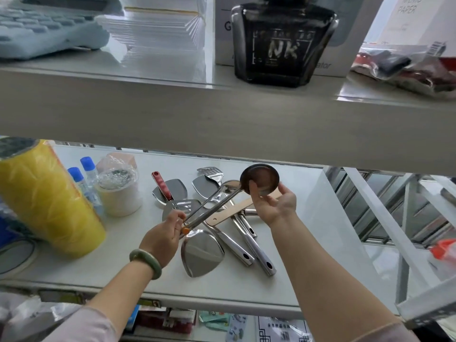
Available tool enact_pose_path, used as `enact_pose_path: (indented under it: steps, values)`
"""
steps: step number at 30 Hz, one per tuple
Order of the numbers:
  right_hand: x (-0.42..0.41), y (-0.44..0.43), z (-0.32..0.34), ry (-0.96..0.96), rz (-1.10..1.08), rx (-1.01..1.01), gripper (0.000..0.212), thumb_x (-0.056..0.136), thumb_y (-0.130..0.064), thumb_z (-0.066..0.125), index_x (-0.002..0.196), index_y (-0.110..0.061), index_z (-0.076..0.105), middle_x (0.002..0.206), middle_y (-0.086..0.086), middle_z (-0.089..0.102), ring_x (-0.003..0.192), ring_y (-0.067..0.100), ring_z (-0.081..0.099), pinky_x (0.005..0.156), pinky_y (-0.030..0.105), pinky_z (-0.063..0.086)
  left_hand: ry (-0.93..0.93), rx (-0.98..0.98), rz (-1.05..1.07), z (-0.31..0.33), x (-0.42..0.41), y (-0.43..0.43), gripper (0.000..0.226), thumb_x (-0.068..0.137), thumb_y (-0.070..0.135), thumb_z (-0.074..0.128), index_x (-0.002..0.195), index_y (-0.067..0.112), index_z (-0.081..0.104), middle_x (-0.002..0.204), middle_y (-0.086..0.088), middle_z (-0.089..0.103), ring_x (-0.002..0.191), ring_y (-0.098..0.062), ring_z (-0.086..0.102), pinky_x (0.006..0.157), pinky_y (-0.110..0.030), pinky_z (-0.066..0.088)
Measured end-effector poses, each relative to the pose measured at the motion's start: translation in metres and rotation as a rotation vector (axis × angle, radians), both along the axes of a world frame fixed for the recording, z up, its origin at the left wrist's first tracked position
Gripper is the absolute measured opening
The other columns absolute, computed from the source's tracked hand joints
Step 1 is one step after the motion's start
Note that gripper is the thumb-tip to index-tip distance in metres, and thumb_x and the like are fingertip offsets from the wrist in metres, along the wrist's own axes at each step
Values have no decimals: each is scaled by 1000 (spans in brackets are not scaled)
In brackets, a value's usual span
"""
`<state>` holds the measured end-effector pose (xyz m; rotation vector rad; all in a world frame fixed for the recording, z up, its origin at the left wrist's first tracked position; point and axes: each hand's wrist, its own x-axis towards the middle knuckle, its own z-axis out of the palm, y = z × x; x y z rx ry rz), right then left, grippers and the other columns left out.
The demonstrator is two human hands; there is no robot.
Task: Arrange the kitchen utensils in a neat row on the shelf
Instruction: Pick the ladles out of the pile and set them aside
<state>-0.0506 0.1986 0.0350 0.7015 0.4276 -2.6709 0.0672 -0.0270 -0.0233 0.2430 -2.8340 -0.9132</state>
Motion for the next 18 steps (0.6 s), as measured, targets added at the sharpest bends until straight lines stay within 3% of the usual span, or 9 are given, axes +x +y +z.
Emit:
enact_pose_path:
  steps: [2, 5, 6, 8, 11, 13, 16, 18]
  values:
    - [5, -5, -2, 78, 40, 128, 47, 91, -18, 53, 128, 7, 37, 121, 26, 49, 93, 35, 61, 66, 40, 61, -2, 41, 13, 2, -3, 8, 23, 98, 21, 31, 114, 14, 46, 66, 9, 54, 62, -16, 59, 57, -29, 45]
    - [22, -22, -15, 112, 195, 549, 18, 92, -12, 52, 102, 2, 48, 81, 14, 52, 67, 18, 55, 47, 19, 54, -26, 146, 52, 5, -13, 25, 21, 98, 24, 31, 108, 18, 48, 72, 3, 60, 71, -24, 64, 70, -38, 53]
    - [31, -29, -21, 134, 267, 705, 12, 92, -13, 54, 89, -1, 51, 72, 11, 50, 60, 15, 52, 44, 17, 48, -32, 201, 62, 5, -18, 33, 20, 98, 24, 31, 106, 19, 49, 72, 2, 61, 70, -23, 64, 70, -38, 53]
    - [46, -44, -33, 215, 405, 898, 23, 92, -20, 55, 73, -7, 55, 63, 7, 50, 55, 14, 49, 46, 19, 42, -44, 284, 70, 9, -25, 55, 19, 98, 23, 33, 105, 18, 49, 72, 0, 61, 65, -21, 59, 65, -33, 47]
    - [59, -50, -40, 304, 469, 1087, 28, 91, -31, 55, 77, -8, 65, 66, 3, 63, 68, 21, 61, 62, 32, 51, -109, 474, 67, 13, -32, 93, 20, 97, 24, 34, 106, 14, 49, 82, -8, 62, 74, -28, 60, 70, -36, 48]
    - [61, -39, -33, 275, 406, 1120, 25, 93, -23, 52, 80, -6, 64, 68, 6, 64, 66, 21, 63, 58, 29, 52, -148, 569, 65, 15, -36, 116, 23, 96, 26, 35, 109, 12, 47, 93, -17, 65, 81, -35, 64, 72, -40, 53]
    - [50, -7, -26, 208, 354, 1169, 21, 94, -18, 48, 85, -3, 60, 69, 10, 61, 61, 21, 58, 49, 23, 46, -171, 625, -19, 20, -38, 147, 22, 95, 26, 38, 113, 16, 45, 89, -9, 65, 70, -27, 63, 60, -33, 54]
    - [37, 17, -28, 183, 323, 1331, 21, 91, -22, 50, 88, -3, 59, 80, 15, 64, 74, 30, 63, 64, 34, 52, -212, 625, -156, 20, -36, 168, 27, 93, 27, 39, 119, 22, 44, 86, -6, 67, 70, -22, 64, 65, -33, 55]
